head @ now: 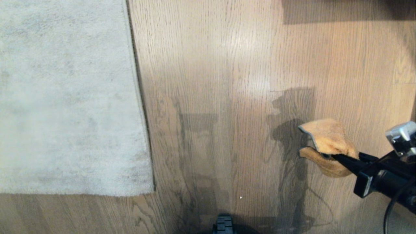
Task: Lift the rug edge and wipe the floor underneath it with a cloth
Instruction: Put down the rag
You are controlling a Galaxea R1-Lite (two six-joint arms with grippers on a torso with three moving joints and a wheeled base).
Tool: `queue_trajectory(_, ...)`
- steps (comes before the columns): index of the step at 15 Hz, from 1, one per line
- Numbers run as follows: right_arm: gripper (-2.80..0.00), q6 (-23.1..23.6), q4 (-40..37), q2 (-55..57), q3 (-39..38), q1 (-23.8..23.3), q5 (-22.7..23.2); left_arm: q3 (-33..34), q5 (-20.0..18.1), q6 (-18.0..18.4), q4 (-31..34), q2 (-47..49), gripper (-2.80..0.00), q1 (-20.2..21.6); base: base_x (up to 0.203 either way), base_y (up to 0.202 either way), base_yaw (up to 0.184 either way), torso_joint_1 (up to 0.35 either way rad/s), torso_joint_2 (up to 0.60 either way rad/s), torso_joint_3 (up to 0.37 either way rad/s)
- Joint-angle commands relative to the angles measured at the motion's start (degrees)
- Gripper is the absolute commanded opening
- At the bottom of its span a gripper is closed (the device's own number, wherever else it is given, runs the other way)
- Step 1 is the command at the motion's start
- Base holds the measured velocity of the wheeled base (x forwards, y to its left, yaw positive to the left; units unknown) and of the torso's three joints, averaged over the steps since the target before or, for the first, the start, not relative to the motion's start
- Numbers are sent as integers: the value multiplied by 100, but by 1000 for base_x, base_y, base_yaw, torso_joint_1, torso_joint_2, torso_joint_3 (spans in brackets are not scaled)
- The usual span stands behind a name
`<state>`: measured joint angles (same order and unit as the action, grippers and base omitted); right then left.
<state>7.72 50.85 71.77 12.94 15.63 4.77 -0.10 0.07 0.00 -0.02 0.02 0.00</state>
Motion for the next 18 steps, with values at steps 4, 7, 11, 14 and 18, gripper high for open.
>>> queue_trajectory(4,-280,-232,232,413,611,15,-2,1,1,0,-6,-2,-280,0,0,0,0,0,0,0)
queue_trajectory(7,-280,-309,900,855,757,-79,-19,1,1,0,-6,-2,-280,0,0,0,0,0,0,0)
queue_trajectory(11,-280,-270,1057,1216,1248,-563,-20,1,1,0,-1,-2,-280,0,0,0,0,0,0,0)
queue_trajectory(14,-280,-229,1183,1564,1646,-1057,-20,1,1,0,-6,-2,-280,0,0,0,0,0,0,0)
queue_trajectory(18,-280,-109,1384,1830,2104,-1533,-10,1,1,0,-6,-2,-280,0,0,0,0,0,0,0)
